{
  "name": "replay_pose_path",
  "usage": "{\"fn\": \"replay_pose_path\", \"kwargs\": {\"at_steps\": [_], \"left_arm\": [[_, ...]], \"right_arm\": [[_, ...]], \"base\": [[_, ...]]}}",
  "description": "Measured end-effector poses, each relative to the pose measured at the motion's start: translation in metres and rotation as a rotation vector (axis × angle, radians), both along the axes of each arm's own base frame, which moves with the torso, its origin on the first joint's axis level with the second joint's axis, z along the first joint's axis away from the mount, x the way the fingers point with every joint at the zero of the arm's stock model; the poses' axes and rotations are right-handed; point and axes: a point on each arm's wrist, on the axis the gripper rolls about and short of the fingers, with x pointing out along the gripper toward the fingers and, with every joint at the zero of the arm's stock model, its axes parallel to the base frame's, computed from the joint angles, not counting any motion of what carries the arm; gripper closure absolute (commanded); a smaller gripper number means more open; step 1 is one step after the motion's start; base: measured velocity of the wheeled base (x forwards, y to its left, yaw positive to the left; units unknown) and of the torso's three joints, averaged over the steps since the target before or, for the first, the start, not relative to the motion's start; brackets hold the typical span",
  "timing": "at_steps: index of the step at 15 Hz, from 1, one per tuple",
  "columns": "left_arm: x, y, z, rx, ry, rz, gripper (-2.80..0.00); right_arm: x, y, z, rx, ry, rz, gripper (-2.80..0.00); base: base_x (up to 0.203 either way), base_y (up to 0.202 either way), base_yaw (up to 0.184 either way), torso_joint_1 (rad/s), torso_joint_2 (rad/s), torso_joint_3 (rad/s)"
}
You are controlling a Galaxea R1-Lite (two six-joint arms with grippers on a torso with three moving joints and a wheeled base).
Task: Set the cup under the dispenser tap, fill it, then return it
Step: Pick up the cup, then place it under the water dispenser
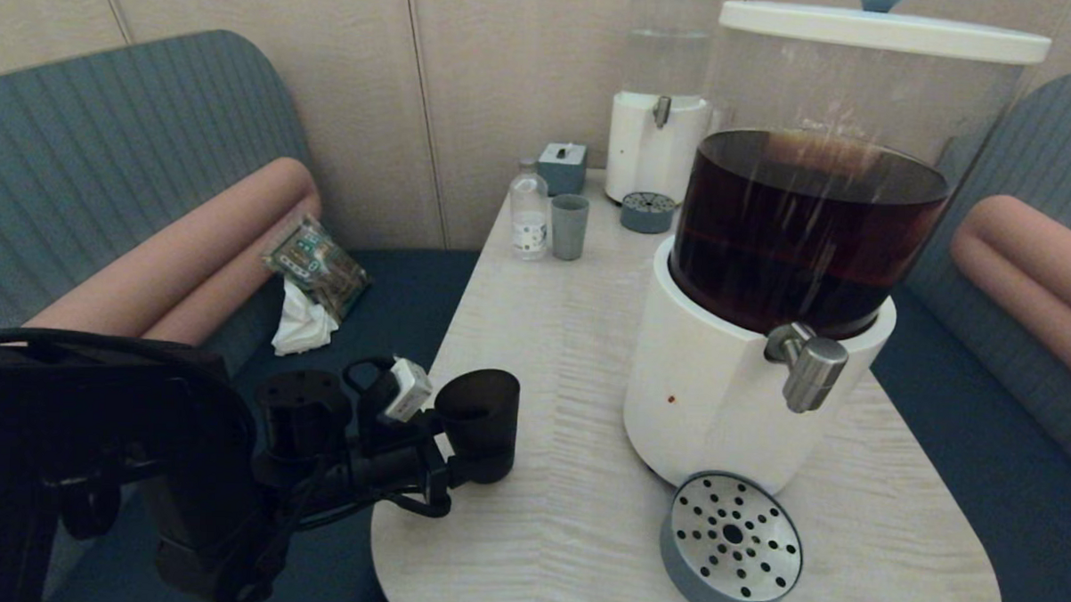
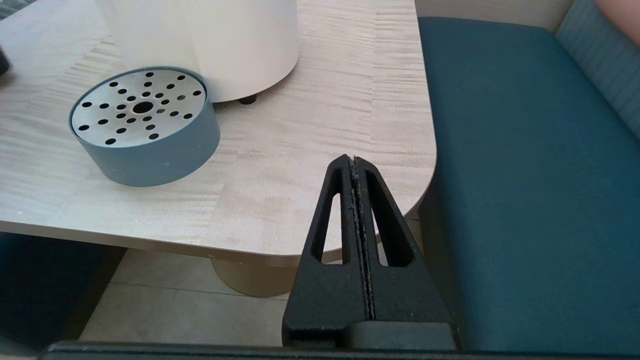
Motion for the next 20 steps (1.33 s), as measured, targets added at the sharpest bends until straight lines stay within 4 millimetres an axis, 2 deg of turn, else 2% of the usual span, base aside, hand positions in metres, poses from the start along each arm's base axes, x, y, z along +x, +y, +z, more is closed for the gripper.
{"fn": "replay_pose_path", "kwargs": {"at_steps": [3,5,9,13,17,20], "left_arm": [[-0.024,0.002,0.02,-0.013,-0.005,-0.017,0.0],[-0.045,0.0,0.043,-0.045,-0.024,-0.042,0.0],[-0.082,-0.022,0.075,-0.117,-0.042,-0.152,0.0],[-0.087,-0.056,0.084,-0.148,-0.085,-0.239,0.0],[-0.079,-0.095,0.081,-0.166,-0.103,-0.253,0.0],[-0.073,-0.117,0.07,-0.165,-0.096,-0.273,0.0]], "right_arm": [[0.0,0.0,0.0,-0.001,0.0,0.0,0.0],[0.0,0.0,0.0,-0.001,0.0,0.0,0.0],[0.0,0.0,0.0,-0.002,0.0,0.0,0.0],[0.0,0.0,0.0,0.0,0.0,0.0,0.0],[0.0,0.0,0.0,0.0,0.0,0.0,0.0],[0.0,0.0,0.0,-0.001,0.0,0.0,0.0]], "base": [[0.0,0.0,0.0,0.0,0.0,0.0],[0.0,0.0,0.0,0.0,0.0,0.0],[0.0,0.0,0.0,0.0,0.0,0.0],[0.0,0.0,0.0,0.0,0.0,0.0],[0.0,0.0,0.0,0.0,0.0,0.0],[0.0,0.0,0.0,0.0,0.0,0.0]]}}
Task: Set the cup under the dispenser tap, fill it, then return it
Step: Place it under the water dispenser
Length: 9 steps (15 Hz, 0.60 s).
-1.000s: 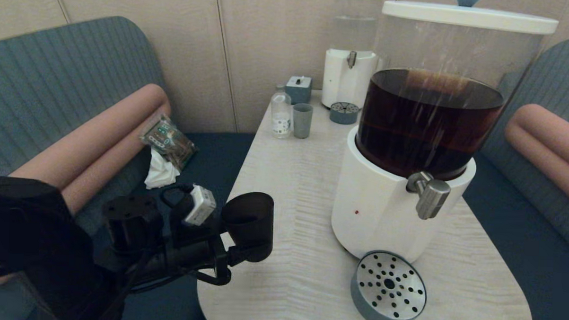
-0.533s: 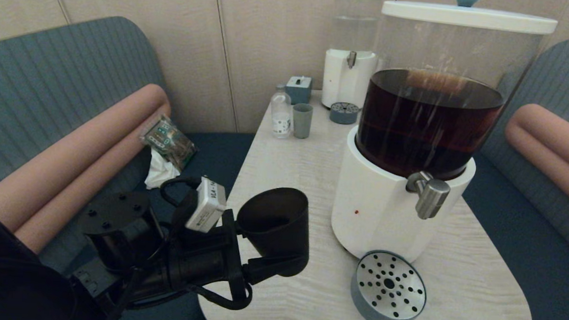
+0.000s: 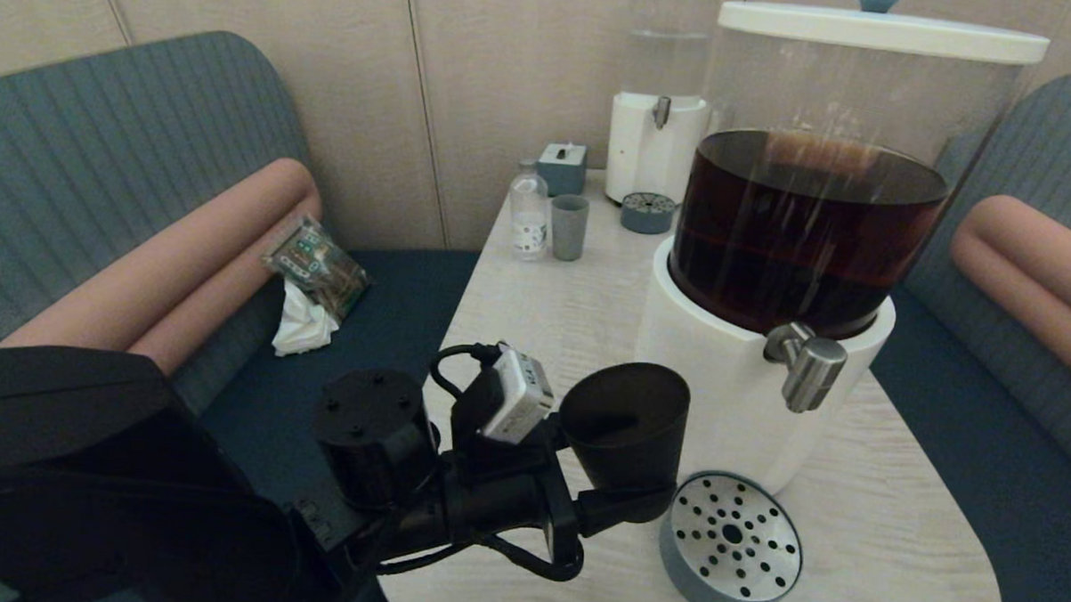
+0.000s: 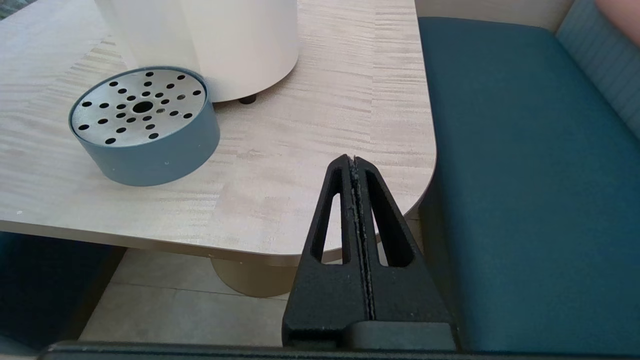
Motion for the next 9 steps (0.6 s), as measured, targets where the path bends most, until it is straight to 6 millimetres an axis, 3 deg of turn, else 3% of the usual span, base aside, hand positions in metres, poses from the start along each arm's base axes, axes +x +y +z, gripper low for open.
{"fn": "replay_pose_path", "kwargs": {"at_steps": [9], "left_arm": [[0.012,-0.06,-0.031,-0.004,0.005,-0.037,0.0]], "right_arm": [[0.0,0.0,0.0,0.001,0.0,0.0,0.0]], "base": [[0.0,0.0,0.0,0.0,0.0,0.0]]}}
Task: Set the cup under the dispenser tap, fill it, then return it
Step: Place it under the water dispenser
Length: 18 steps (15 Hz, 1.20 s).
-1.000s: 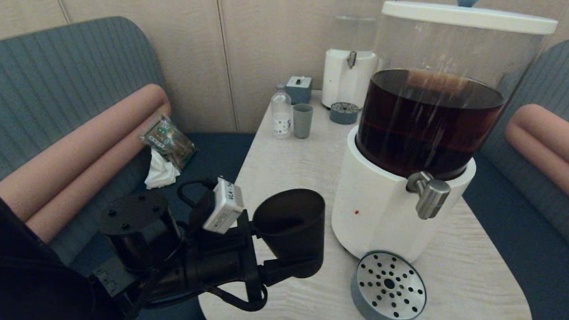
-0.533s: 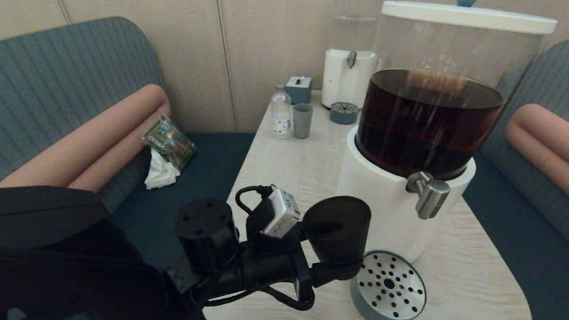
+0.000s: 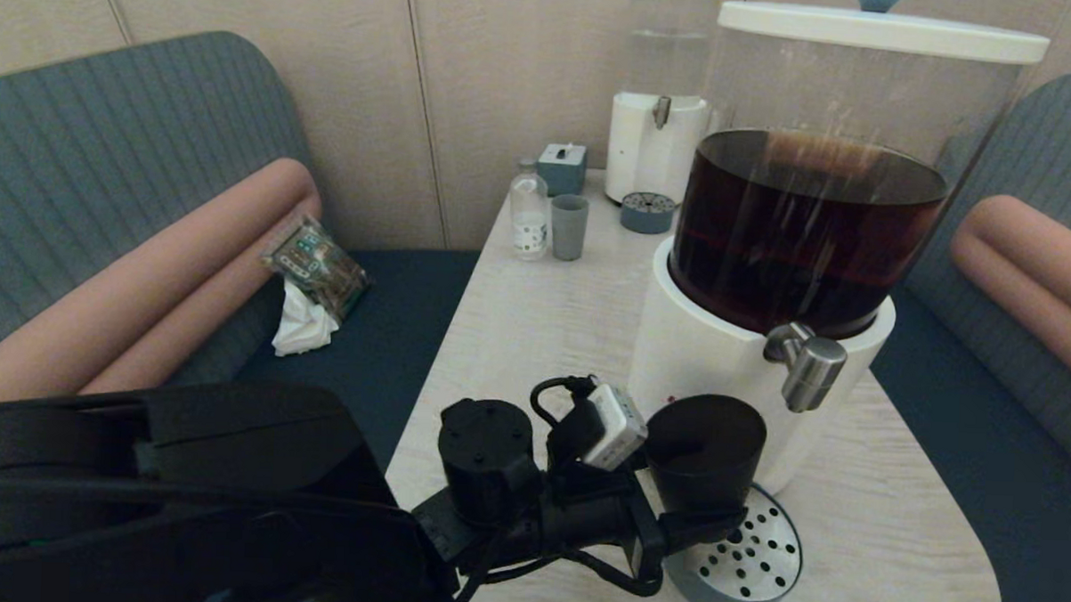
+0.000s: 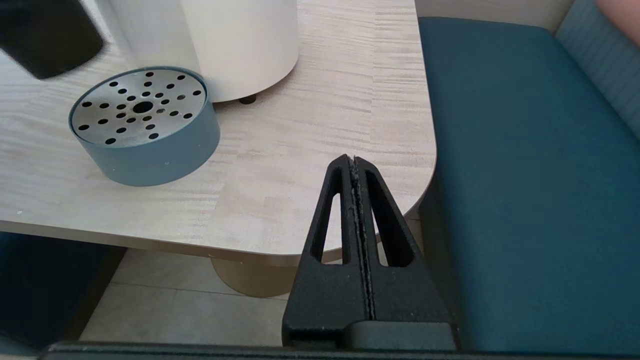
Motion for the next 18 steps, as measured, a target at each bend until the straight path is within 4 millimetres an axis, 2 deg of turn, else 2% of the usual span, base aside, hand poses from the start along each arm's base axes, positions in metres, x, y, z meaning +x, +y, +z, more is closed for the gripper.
{"fn": "replay_pose_path", "kwargs": {"at_steps": [4,10,18], "left_arm": [[0.001,-0.017,-0.013,0.001,0.005,-0.004,0.0],[0.001,-0.03,-0.025,0.009,0.012,0.009,0.0],[0.002,-0.035,-0.03,0.011,0.01,0.004,0.0]], "right_arm": [[0.0,0.0,0.0,0.001,0.0,0.0,0.0],[0.0,0.0,0.0,0.001,0.0,0.0,0.0],[0.0,0.0,0.0,0.001,0.0,0.0,0.0]], "base": [[0.0,0.0,0.0,0.0,0.0,0.0],[0.0,0.0,0.0,0.0,0.0,0.0],[0.0,0.0,0.0,0.0,0.0,0.0]]}}
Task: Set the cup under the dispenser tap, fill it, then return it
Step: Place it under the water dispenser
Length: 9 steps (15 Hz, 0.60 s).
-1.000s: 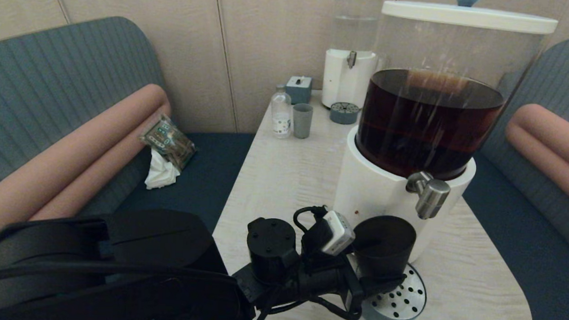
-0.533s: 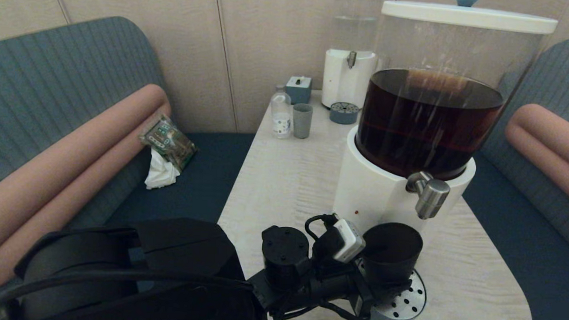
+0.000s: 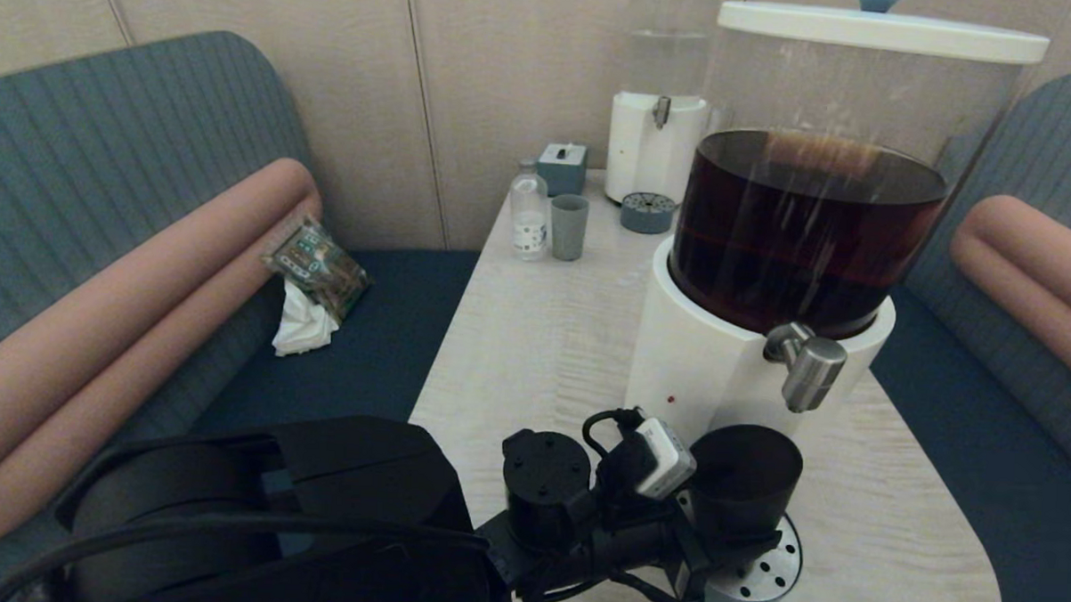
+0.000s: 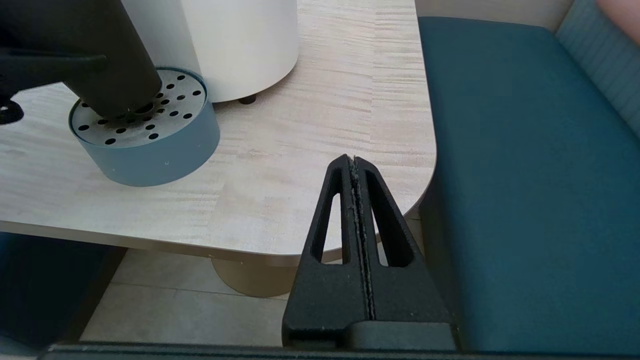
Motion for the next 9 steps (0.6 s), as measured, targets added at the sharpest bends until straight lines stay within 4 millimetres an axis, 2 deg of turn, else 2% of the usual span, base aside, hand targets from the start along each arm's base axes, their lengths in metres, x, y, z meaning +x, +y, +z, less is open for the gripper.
{"fn": "replay_pose_path", "kwargs": {"at_steps": [9], "left_arm": [[0.0026,-0.0013,-0.0039,0.003,0.002,0.002,0.0]], "right_arm": [[0.0,0.0,0.0,0.001,0.0,-0.002,0.0]], "base": [[0.0,0.0,0.0,0.0,0.0,0.0]]}}
